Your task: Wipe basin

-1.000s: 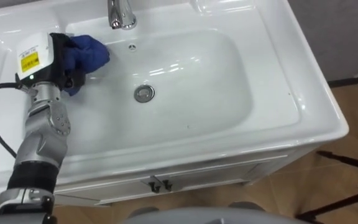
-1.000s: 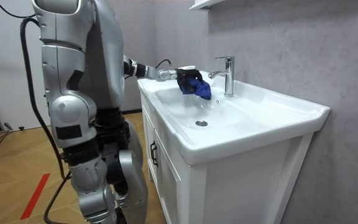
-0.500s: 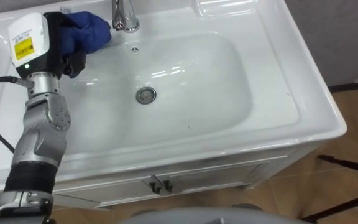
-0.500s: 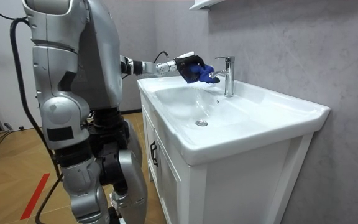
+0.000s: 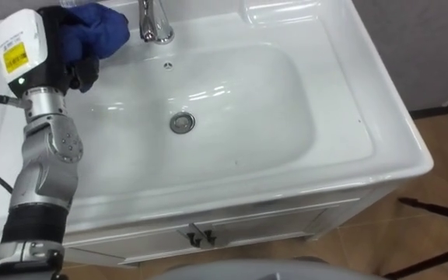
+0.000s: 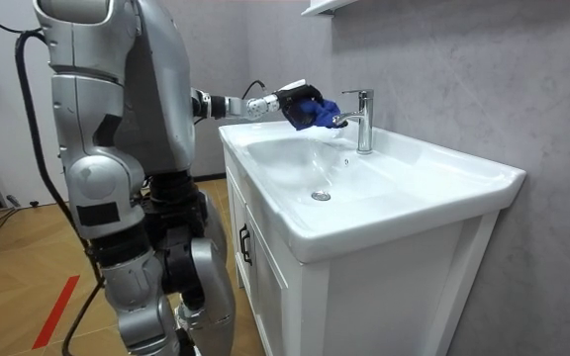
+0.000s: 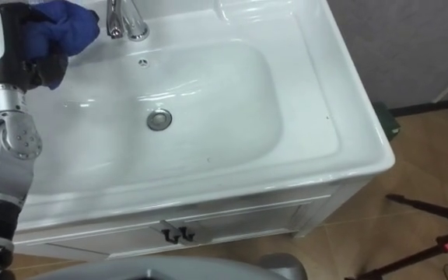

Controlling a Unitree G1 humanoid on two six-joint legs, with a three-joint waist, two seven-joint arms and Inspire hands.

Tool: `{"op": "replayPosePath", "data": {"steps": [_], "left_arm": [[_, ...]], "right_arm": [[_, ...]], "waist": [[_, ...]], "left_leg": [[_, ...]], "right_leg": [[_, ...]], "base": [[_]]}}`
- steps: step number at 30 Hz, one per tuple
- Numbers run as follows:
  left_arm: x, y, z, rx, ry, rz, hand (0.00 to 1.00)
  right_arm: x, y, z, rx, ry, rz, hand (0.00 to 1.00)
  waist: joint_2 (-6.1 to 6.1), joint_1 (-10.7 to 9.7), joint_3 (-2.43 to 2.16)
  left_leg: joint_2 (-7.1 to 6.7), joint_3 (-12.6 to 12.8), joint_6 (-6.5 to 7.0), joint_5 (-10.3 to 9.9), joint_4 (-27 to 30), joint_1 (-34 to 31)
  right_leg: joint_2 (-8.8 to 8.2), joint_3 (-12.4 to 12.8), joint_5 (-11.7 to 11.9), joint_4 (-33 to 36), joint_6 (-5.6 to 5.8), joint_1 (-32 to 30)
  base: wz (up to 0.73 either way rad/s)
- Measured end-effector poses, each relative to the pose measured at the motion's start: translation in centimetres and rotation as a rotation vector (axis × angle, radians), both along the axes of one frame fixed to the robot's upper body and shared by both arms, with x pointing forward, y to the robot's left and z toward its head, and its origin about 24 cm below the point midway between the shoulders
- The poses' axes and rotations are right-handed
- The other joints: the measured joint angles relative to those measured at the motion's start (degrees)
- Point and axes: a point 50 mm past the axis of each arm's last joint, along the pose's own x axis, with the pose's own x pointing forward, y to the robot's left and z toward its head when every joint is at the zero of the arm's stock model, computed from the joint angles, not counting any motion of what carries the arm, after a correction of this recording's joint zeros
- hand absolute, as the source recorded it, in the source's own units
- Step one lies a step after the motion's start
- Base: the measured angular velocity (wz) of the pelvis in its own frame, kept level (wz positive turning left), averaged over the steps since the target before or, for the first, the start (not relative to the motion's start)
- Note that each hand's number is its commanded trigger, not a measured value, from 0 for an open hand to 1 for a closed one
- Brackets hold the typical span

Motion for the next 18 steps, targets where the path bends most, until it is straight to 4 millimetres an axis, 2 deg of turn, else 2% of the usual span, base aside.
{"op": "replayPosePath", "data": {"steps": [5, 11, 18], "left_arm": [[-1.3, 1.0, -0.8, 0.012, 0.022, 0.047, 1.00], [-3.6, 2.4, -2.5, 0.018, 0.105, 0.129, 1.00], [-4.7, 4.0, -2.5, 0.024, 0.094, 0.205, 1.00]], "right_arm": [[-0.3, -0.1, 0.0, -0.010, 0.021, -0.017, 0.00], [-0.3, -0.1, 0.0, -0.015, 0.020, -0.009, 0.00], [0.0, -0.3, 0.1, -0.018, 0.000, -0.023, 0.00]], "waist": [[0.13, 1.17, -0.12], [-0.55, 2.49, -0.50], [-0.72, 3.44, -0.46]], "left_leg": [[0.00, -0.03, -0.03, 0.02, 0.02, 0.03], [-0.06, -0.15, -0.03, 0.02, 0.13, 0.05], [-0.34, -1.68, -0.01, 0.03, 0.50, -0.67]], "right_leg": [[0.01, 0.01, -0.03, -0.06, 0.01, -0.06], [-0.05, -0.06, -0.04, -0.02, 0.04, -0.05], [-0.35, -1.33, -0.23, 0.11, 0.07, -0.04]], "base": [[0.00], [0.00], [0.08]]}}
